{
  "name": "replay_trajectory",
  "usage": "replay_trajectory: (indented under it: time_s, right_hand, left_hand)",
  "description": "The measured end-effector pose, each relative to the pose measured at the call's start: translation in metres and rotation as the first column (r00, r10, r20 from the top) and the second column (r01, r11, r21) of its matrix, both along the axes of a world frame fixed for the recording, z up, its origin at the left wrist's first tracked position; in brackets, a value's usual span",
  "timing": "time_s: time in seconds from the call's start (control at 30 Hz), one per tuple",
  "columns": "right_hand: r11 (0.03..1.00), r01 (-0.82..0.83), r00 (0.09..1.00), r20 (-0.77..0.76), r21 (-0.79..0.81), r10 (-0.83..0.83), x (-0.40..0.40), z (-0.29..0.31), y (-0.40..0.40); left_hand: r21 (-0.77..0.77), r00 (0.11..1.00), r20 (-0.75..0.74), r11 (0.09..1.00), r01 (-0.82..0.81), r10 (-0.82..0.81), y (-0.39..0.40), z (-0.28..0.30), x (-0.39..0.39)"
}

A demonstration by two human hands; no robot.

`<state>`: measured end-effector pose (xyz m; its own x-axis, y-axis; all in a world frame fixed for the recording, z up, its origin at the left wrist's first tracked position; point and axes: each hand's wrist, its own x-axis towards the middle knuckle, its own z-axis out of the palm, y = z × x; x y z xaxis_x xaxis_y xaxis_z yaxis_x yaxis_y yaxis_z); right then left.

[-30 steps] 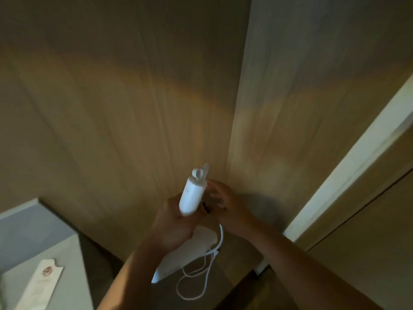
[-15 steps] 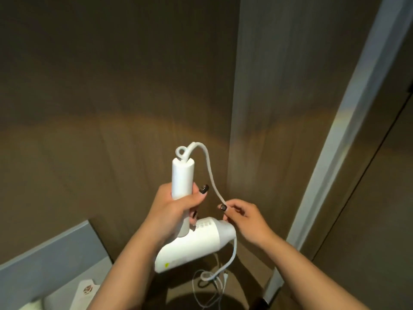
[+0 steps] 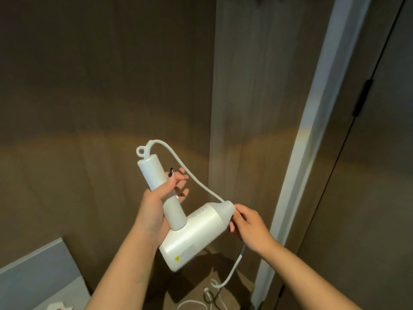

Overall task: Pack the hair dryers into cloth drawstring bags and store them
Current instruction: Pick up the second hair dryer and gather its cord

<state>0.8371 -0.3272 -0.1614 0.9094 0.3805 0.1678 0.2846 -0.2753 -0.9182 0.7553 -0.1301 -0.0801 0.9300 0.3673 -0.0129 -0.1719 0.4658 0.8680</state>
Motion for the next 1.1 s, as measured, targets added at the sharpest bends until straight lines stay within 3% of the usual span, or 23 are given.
replay_trajectory:
  time_s: [0.1, 0.2, 0.33, 0.53, 0.67, 0.77, 0.9, 1.0, 1.1]
  right_hand:
    - [0.995, -0.094, 0.993, -0.074, 0.038, 0.096, 0.005, 0.002, -0.018]
    - [0.987, -0.149, 0.979, -0.131, 0.059, 0.155, 0.003, 0.002, -0.02]
    - [0.99, -0.14, 0.967, -0.209, 0.029, 0.143, -0.002, -0.004, -0.017]
    - [0.992, -0.042, 0.911, -0.403, 0.119, 0.087, 0.007, -0.021, -0.039]
    - [0.978, 0.205, 0.88, -0.442, 0.024, -0.174, 0.019, -0.019, -0.048]
    - [0.958, 0.273, 0.897, -0.382, 0.085, -0.222, 0.021, 0.004, -0.044]
    - [0.972, 0.171, 0.981, -0.121, 0.16, -0.153, 0.013, 0.049, -0.018]
    - [0.986, 0.038, 0.998, 0.045, 0.16, -0.046, 0.002, 0.076, 0.0]
    - [0.996, -0.009, 0.997, 0.077, 0.092, 0.002, 0.002, 0.103, 0.008]
  left_hand:
    - [-0.152, 0.982, 0.126, 0.976, 0.157, -0.138, -0.016, 0.0, 0.006]
    - [-0.261, 0.973, 0.17, 0.946, 0.194, -0.153, -0.03, 0.006, 0.012]
    - [-0.313, 0.994, 0.1, 0.95, -0.01, 0.043, -0.033, 0.019, 0.024]
    - [-0.395, 0.948, 0.008, 0.872, -0.289, 0.318, -0.012, 0.025, 0.029]
    - [-0.227, 0.919, -0.009, 0.894, -0.387, 0.395, 0.001, 0.018, 0.026]
    - [0.066, 0.884, 0.021, 0.882, -0.467, 0.466, 0.003, 0.011, 0.026]
    - [0.436, 0.891, 0.026, 0.797, -0.419, 0.454, -0.011, 0.004, 0.024]
    - [0.498, 0.934, 0.015, 0.807, -0.317, 0.358, -0.019, 0.003, 0.024]
    - [0.525, 0.961, 0.048, 0.812, -0.257, 0.273, -0.02, 0.004, 0.025]
